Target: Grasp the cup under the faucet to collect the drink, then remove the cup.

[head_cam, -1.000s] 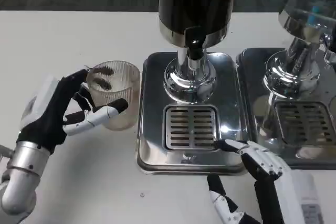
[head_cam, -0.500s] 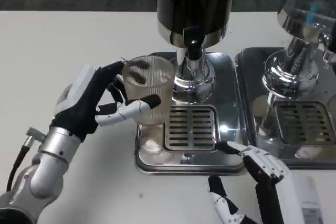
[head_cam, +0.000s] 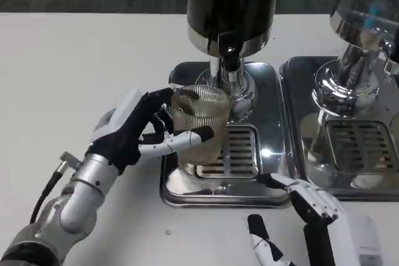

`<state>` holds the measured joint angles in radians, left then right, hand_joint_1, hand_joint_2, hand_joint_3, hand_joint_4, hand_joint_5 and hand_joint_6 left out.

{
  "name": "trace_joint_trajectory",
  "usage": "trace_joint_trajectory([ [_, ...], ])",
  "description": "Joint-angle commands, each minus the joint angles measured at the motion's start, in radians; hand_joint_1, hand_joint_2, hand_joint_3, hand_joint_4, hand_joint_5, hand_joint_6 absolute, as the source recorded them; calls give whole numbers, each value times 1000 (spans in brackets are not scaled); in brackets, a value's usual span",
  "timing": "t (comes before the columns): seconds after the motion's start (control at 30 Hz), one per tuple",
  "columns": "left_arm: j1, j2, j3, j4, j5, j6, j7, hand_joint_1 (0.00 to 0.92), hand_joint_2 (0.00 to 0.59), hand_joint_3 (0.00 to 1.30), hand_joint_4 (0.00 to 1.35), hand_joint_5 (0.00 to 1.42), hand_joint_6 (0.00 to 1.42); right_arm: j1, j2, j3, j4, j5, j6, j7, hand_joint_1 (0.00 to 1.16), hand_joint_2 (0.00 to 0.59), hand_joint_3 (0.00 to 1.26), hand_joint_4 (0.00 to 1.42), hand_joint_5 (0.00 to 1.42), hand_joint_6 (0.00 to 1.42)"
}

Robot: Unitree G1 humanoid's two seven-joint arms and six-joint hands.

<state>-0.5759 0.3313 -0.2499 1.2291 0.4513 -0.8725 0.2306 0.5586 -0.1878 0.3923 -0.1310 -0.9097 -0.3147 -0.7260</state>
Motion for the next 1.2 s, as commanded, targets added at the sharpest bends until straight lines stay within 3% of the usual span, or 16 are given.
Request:
trace_joint_trajectory([
  [0.03, -45, -21, -18, 7, 16, 14, 0, 423, 200, 453, 518, 771, 882, 15, 8, -1, -18, -2, 3, -20, 461, 408, 397, 383, 340, 364],
  [0.27, -57, -40, -47, 15, 40, 30, -9, 405, 197, 440, 508, 743, 839, 26, 15, -2, -21, -4, 2, -21, 461, 406, 397, 382, 340, 364],
  [0.6, -63, -44, -72, 18, 41, 33, -68, 276, 145, 320, 367, 494, 501, 27, 20, 2, -22, -2, -1, -13, 461, 408, 397, 381, 340, 364],
  [0.9, -52, -33, -65, 10, 23, 26, -114, 208, 104, 215, 273, 376, 371, 22, 13, 1, -23, 8, -5, 2, 461, 411, 399, 390, 346, 381],
  [1.07, -46, -23, -55, 0, 9, 11, -134, 149, 74, 145, 75, 200, 247, 14, 10, 0, -21, 13, -8, 11, 461, 411, 403, 390, 349, 383],
  [1.2, -34, -10, -35, -17, -16, -21, -153, 108, 60, 112, 34, 155, 214, 7, 8, 0, -16, 16, -10, 13, 461, 411, 405, 390, 353, 384],
])
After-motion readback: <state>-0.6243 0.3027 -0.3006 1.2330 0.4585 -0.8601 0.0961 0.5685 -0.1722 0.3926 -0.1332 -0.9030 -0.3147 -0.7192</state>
